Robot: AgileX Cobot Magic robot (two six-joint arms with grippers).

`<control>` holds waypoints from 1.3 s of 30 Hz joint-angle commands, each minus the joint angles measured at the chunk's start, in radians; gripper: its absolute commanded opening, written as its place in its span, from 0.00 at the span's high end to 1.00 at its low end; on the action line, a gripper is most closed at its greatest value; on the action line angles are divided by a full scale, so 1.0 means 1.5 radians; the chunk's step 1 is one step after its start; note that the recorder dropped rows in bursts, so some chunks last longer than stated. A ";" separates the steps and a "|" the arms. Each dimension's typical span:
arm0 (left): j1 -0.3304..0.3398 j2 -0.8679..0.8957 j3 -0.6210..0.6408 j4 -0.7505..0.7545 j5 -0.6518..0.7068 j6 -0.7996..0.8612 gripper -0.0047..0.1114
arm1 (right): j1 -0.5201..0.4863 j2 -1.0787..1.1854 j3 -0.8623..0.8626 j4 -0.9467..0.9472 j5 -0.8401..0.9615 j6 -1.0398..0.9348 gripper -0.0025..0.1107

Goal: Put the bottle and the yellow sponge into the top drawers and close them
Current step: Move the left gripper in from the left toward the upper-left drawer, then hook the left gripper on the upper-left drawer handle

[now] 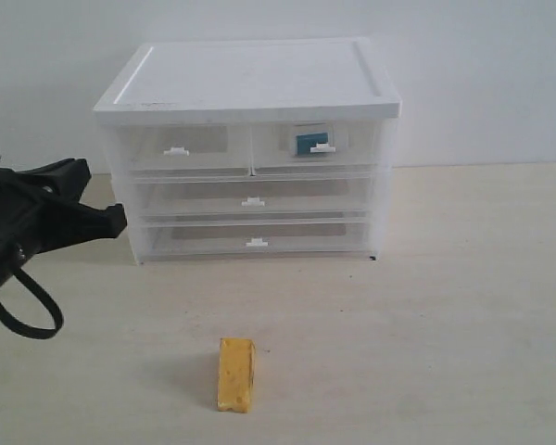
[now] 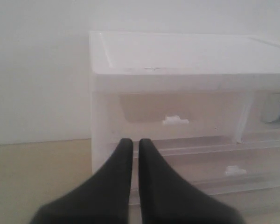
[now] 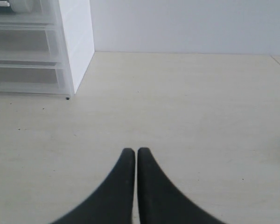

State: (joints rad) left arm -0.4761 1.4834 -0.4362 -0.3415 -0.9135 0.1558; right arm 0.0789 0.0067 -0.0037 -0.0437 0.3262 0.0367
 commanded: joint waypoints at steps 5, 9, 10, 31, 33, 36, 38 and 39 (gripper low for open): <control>-0.038 0.101 -0.029 -0.024 -0.097 -0.001 0.92 | 0.001 -0.004 0.002 -0.002 -0.003 0.004 0.98; -0.038 0.147 -0.068 -0.024 -0.093 -0.020 0.92 | 0.001 -0.004 0.002 -0.002 -0.003 0.004 0.98; -0.038 0.154 -0.077 -0.024 -0.091 -0.032 0.90 | 0.001 -0.004 0.002 -0.002 -0.003 0.004 0.98; -0.038 0.241 -0.172 0.055 -0.114 -0.069 0.37 | 0.001 -0.004 0.002 -0.002 -0.003 0.004 0.98; -0.038 0.256 -0.172 0.034 -0.153 -0.069 0.37 | 0.001 -0.004 0.002 -0.002 -0.003 0.004 0.98; -0.038 0.296 -0.174 -0.004 -0.205 -0.059 0.37 | 0.001 -0.004 0.002 -0.002 -0.003 0.004 0.98; -0.038 0.317 -0.174 -0.004 -0.205 -0.059 0.37 | 0.001 -0.004 0.002 -0.002 -0.003 0.004 0.98; -0.038 0.322 -0.174 -0.004 -0.205 -0.059 0.37 | 0.001 -0.004 0.002 -0.002 -0.003 0.004 0.98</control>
State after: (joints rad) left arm -0.5266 1.9450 -0.6958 -0.3356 -1.1999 0.0580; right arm 0.0789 0.0067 -0.0037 -0.0437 0.3280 0.0406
